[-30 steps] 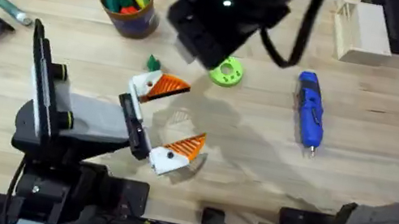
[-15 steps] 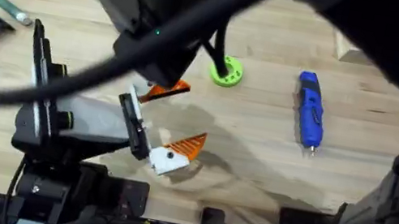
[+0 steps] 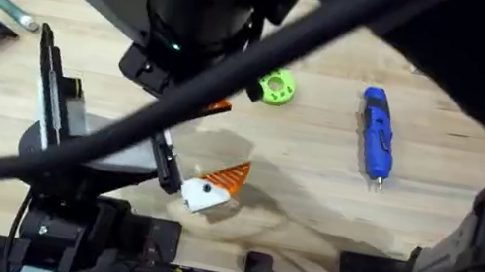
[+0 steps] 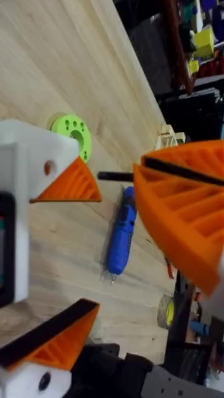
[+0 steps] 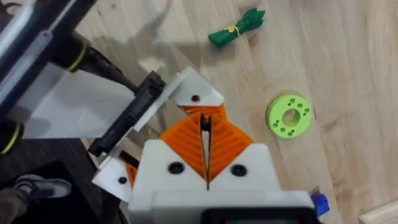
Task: Pick up the gripper from the table and insert it into the empty holder that is missing its gripper. Then pick up a screw, insert it into the mounting hole, and use the screwdriver to tighten it. Finally, clean up the table by picking up the vegetable and placing it into the bucket.
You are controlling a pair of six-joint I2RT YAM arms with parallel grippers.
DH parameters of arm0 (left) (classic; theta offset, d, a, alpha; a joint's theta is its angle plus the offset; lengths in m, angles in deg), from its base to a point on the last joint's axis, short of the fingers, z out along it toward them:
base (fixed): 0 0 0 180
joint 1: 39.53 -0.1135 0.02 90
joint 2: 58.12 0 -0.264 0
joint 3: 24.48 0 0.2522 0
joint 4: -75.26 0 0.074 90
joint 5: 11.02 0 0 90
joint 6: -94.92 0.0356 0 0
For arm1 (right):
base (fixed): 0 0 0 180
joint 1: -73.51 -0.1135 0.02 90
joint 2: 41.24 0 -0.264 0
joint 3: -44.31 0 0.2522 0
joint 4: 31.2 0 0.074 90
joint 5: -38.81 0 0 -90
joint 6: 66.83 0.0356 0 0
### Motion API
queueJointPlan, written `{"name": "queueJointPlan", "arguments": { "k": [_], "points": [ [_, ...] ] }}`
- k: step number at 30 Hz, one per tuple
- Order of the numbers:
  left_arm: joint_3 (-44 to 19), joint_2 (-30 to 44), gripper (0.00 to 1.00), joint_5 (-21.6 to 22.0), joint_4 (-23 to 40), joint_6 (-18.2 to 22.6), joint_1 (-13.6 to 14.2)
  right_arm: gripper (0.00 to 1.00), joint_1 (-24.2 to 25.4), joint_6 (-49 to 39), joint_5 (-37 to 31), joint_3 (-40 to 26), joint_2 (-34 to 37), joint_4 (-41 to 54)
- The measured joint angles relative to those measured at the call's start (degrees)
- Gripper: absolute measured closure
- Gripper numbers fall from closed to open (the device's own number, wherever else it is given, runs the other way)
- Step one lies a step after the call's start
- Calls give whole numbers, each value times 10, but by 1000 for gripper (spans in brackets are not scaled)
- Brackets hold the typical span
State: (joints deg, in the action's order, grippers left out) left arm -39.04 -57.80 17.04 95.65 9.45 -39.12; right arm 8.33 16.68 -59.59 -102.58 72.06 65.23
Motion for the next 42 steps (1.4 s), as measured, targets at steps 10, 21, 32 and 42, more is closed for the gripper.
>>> {"name": "queueJointPlan", "arguments": {
  "k": [10, 21, 32, 42],
  "points": [
    [0, 0, 15, 0, 0, 0, 0, 995, 0, -11, -2, 0, 15, -3],
    [0, 0, 15, 0, 0, 0, 0, 995, 0, -15, -3, 0, 21, -4],
    [0, 0, 15, 0, 0, 0, 0, 995, 0, -15, -4, 0, 28, -4],
    [0, 0, 15, 0, 0, 0, 0, 995, 0, -15, -4, 0, 33, -3]
  ]
}}
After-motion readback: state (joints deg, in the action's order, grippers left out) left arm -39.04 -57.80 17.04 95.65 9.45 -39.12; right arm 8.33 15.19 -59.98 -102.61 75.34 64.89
